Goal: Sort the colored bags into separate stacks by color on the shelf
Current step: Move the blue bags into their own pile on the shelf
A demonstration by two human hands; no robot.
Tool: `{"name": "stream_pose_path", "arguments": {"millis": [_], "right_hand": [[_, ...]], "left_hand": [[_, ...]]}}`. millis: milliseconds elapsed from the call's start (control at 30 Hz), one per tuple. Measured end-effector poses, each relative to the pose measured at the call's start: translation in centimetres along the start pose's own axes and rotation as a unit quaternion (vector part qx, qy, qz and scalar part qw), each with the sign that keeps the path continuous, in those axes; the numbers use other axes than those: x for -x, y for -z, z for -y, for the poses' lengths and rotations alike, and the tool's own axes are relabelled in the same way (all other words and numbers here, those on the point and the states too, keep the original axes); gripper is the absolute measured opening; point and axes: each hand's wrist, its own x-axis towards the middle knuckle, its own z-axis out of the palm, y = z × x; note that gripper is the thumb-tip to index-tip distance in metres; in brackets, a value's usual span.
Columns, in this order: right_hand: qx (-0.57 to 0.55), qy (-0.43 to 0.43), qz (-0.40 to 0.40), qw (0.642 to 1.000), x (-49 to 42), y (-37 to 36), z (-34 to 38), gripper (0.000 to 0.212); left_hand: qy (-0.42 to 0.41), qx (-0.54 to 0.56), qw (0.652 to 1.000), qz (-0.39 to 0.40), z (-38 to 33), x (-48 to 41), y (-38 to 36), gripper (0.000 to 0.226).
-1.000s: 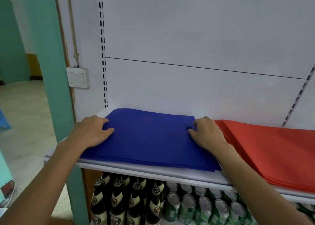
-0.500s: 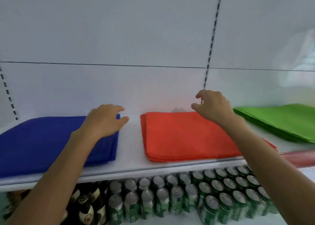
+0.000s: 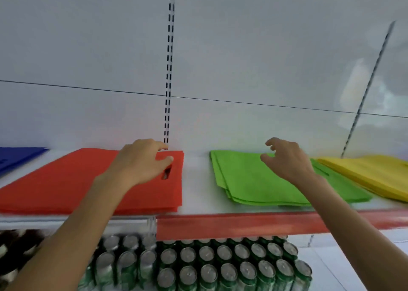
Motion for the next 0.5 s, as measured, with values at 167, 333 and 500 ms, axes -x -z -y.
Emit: {"name": "stream_pose_path", "arguments": {"millis": [167,333,500], "right_hand": [[-0.006,-0.007,-0.025,1.0,-1.0,1.6,-7.7,0.04],[-0.01,-0.037,-0.058,0.998,-2.5,3.9,-16.1,0.035],[-0.009,-0.044,-0.049,0.998,-3.2,5.3,-25.6,0.035]], "left_hand": [[-0.023,-0.02,1.0,0.004,-7.3,-2.2,-2.3,0.044],[-0.067,-0.008,0.998,0.015,-15.6,-5.1,-4.8,0.044],[-0.079,-0.007,0.997,0.025,-24.7,-6.0,-8.1,0.043]]}}
